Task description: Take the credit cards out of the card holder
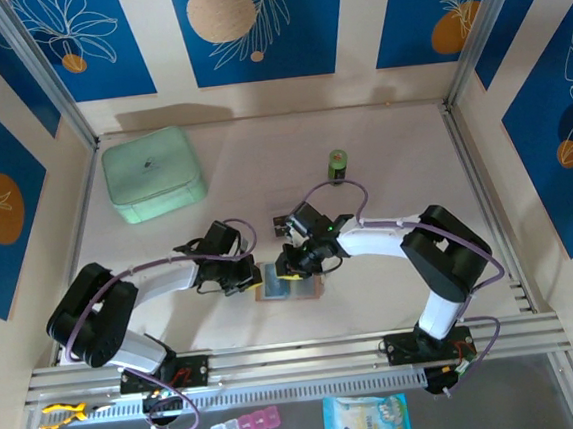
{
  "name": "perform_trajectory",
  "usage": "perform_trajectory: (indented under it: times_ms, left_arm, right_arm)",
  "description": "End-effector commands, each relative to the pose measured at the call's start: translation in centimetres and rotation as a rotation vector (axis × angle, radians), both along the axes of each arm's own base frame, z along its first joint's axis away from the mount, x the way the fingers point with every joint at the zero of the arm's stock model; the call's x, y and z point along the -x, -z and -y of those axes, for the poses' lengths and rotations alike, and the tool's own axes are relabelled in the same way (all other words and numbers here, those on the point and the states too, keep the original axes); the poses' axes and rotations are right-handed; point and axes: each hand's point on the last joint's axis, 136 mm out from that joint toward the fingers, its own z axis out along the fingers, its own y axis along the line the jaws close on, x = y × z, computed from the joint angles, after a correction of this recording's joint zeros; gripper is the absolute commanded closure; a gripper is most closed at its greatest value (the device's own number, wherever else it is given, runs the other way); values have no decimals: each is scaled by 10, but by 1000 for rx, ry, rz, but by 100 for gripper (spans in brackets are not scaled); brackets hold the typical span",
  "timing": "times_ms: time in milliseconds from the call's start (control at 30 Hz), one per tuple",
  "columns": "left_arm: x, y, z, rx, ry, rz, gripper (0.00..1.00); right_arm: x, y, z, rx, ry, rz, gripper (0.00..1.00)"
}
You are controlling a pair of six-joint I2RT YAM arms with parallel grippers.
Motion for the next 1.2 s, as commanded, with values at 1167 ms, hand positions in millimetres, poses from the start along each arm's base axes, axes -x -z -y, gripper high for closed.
perform_trajectory:
  times_ms: [1167]
  left_arm:
    - [-10,-37,7,28,24,54,93]
  right_arm:
    - [2,-20,17,35,13,45,75]
